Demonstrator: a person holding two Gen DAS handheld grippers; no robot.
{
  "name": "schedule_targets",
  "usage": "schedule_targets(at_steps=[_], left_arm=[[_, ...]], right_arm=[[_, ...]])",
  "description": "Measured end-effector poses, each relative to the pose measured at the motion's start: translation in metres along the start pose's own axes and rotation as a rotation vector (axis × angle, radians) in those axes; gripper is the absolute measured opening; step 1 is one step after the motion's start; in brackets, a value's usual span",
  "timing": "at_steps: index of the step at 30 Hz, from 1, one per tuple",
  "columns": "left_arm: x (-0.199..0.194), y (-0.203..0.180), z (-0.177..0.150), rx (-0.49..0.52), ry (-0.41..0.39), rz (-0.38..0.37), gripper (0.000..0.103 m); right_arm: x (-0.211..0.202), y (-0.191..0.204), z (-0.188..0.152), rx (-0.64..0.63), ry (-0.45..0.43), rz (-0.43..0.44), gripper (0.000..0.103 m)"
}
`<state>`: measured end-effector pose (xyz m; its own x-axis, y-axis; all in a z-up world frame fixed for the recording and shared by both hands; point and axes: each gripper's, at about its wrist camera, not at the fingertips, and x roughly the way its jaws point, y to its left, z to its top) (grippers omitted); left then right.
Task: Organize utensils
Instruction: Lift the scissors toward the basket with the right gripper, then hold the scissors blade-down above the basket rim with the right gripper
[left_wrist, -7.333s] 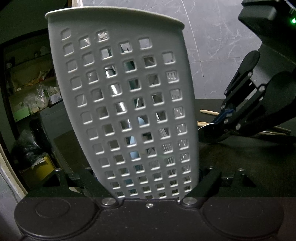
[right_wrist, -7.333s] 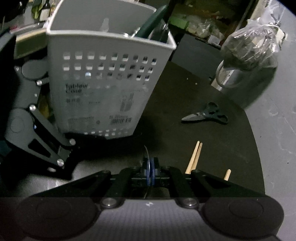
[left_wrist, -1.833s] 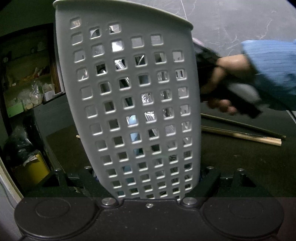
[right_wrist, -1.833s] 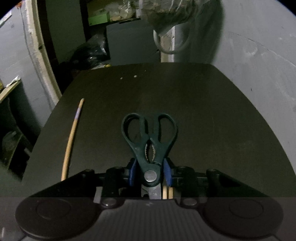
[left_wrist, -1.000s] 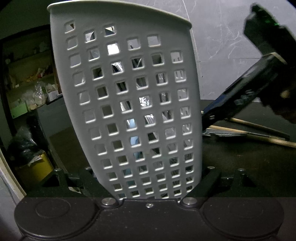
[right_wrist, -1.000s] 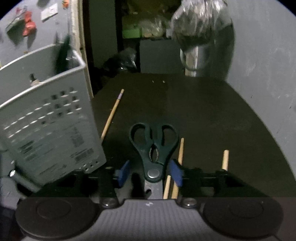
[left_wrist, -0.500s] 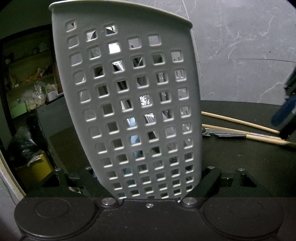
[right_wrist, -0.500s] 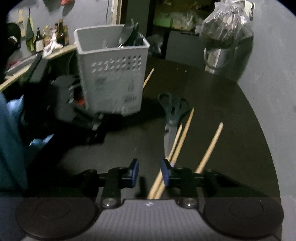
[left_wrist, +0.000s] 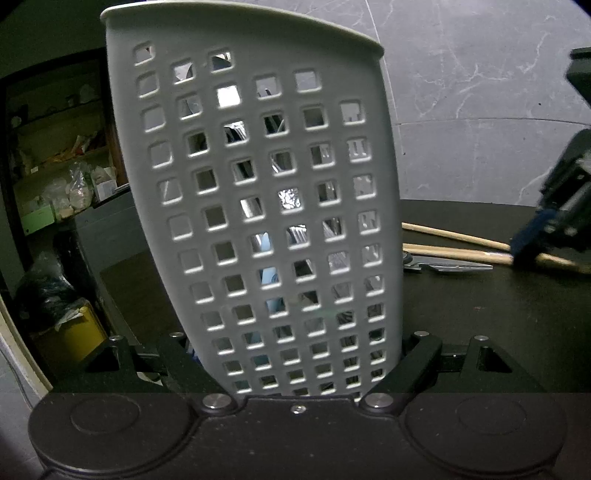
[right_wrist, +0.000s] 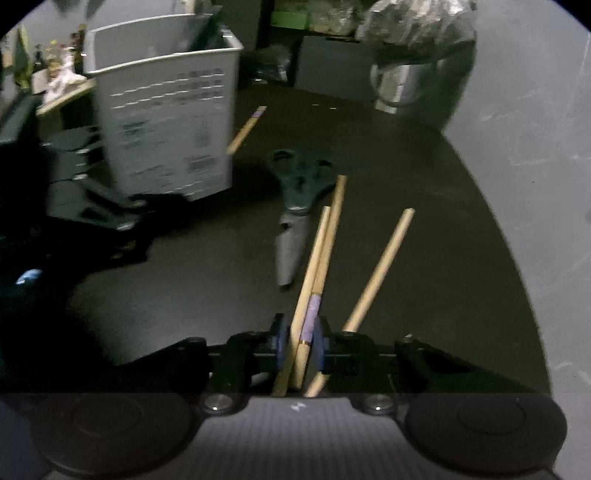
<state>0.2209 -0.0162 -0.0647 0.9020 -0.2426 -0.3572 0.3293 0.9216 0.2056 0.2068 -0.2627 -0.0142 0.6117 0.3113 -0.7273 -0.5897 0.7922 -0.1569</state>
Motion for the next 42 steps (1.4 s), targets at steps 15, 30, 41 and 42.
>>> schedule_targets(at_steps=[15,30,41,42], left_arm=[[0.002,0.0,0.003,0.003,0.004,0.005,0.086],[0.0,-0.001,0.004,0.004,0.002,0.005,0.085],[0.0,0.001,0.002,0.002,0.001,0.003,0.085],[0.0,0.001,0.002,0.003,0.001,0.004,0.085]], right_arm=[[0.045,-0.032,0.078,-0.041,-0.189,0.027,0.039],[0.115,-0.035,0.117,0.12,-0.059,0.115,0.032],[0.066,-0.012,0.078,0.1,0.011,0.127,0.035],[0.066,-0.012,0.078,0.099,0.011,0.126,0.036]])
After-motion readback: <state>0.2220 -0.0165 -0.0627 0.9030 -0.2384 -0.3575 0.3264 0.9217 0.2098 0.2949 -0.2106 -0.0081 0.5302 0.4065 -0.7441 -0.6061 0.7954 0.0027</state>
